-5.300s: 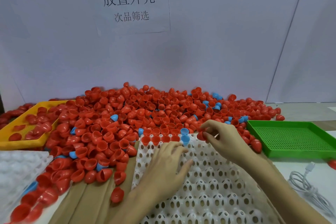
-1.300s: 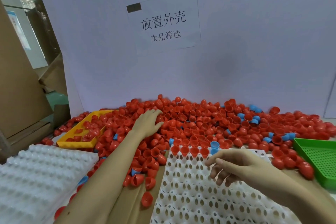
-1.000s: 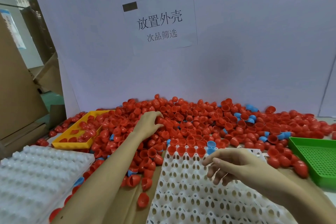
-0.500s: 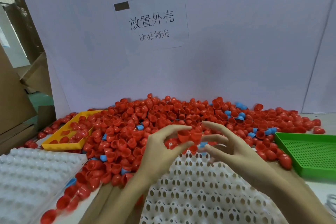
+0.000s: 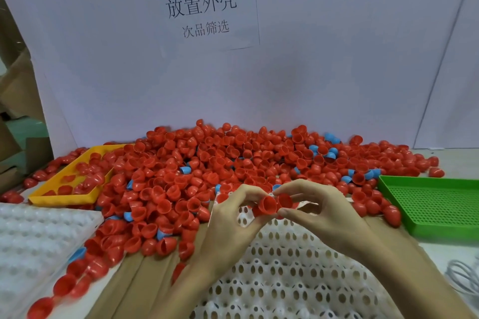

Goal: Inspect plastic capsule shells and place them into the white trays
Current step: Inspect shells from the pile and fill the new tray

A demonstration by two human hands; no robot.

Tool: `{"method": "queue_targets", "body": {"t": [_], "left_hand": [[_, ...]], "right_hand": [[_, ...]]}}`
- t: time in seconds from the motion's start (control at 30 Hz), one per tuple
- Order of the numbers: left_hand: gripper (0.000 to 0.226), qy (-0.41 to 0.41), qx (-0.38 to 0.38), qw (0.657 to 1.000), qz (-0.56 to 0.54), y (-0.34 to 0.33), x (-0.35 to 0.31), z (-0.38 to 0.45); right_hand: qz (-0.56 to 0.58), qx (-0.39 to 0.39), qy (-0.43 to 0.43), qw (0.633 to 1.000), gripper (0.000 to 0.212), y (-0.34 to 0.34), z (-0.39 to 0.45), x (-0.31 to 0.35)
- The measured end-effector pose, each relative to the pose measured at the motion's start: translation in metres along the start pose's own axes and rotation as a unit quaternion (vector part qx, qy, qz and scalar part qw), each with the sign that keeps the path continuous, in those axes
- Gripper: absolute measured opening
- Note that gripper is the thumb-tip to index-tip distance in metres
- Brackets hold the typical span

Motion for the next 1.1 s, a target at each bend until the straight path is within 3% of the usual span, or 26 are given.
{"method": "queue_targets", "body": {"t": [0.47, 0.8, 0.93, 1.1], "left_hand": [[0.021, 0.046, 0.047, 0.998, -0.025, -0.004, 0.004, -0.001], [0.025, 0.05, 0.044, 0.998, 0.004, -0.005, 0.003, -0.004], [0.022, 0.018, 0.044, 0.999, 0.012, -0.005, -0.004, -0.004], [0.024, -0.04, 0.074, 0.996, 0.038, -0.008, -0.009, -0.004]], "right_hand": [[0.022, -0.033, 0.024, 0.999, 0.03, 0.002, -0.001, 0.003], [0.041, 0.027, -0.03, 0.998, 0.012, -0.01, -0.004, -0.003], [0.047, 0.016, -0.038, 0.998, 0.006, -0.008, -0.002, -0.004], [0.102, 0.044, -0.062, 0.992, 0.019, -0.005, -0.002, -0.002]]}}
Point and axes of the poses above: each hand's wrist, its own z-axis towards the middle knuckle, its own y-axis out of the back of the hand, x = y × z, the point moved 4 cm from there along z, towards the middle knuckle, and after that the axes turned 4 degrees about -y, right-handed, at the moved point
